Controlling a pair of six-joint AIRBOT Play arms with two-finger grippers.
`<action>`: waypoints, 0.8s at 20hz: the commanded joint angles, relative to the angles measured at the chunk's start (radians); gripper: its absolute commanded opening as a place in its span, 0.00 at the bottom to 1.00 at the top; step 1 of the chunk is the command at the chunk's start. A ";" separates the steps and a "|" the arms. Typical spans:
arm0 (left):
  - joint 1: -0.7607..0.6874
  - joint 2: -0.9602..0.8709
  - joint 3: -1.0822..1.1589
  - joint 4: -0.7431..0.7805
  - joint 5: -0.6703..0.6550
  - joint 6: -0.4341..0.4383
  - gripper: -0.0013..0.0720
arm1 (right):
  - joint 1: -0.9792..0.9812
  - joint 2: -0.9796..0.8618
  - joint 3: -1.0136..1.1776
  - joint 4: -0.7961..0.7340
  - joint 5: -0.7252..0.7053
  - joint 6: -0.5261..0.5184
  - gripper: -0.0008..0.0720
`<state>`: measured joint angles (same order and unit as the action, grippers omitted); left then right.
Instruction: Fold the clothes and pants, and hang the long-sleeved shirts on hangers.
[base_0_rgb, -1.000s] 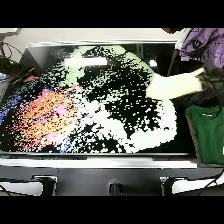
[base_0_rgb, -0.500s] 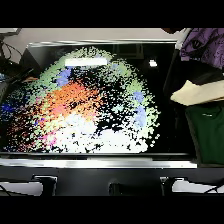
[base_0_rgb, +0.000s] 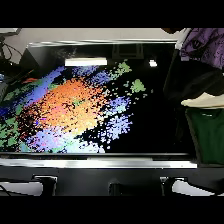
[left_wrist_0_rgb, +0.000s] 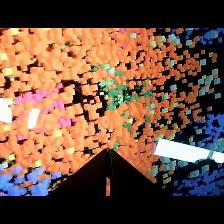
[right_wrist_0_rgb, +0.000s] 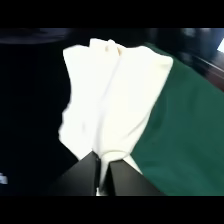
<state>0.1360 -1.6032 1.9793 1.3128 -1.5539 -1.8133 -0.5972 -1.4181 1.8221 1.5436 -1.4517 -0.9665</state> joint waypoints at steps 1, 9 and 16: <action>0.000 -0.001 0.000 0.000 -0.002 0.000 0.04 | 0.000 0.022 0.000 -0.131 -0.152 0.013 0.05; 0.000 -0.001 0.000 0.000 -0.002 0.001 0.04 | 0.002 0.049 -0.103 -0.271 -0.267 -0.100 0.05; 0.000 -0.001 0.000 0.000 -0.010 0.001 0.04 | 0.001 0.185 -0.515 -0.422 -0.160 -0.101 0.05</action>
<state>0.1360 -1.6032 1.9793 1.3128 -1.5574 -1.8130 -0.5953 -1.2778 1.4567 1.1732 -1.6562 -1.0847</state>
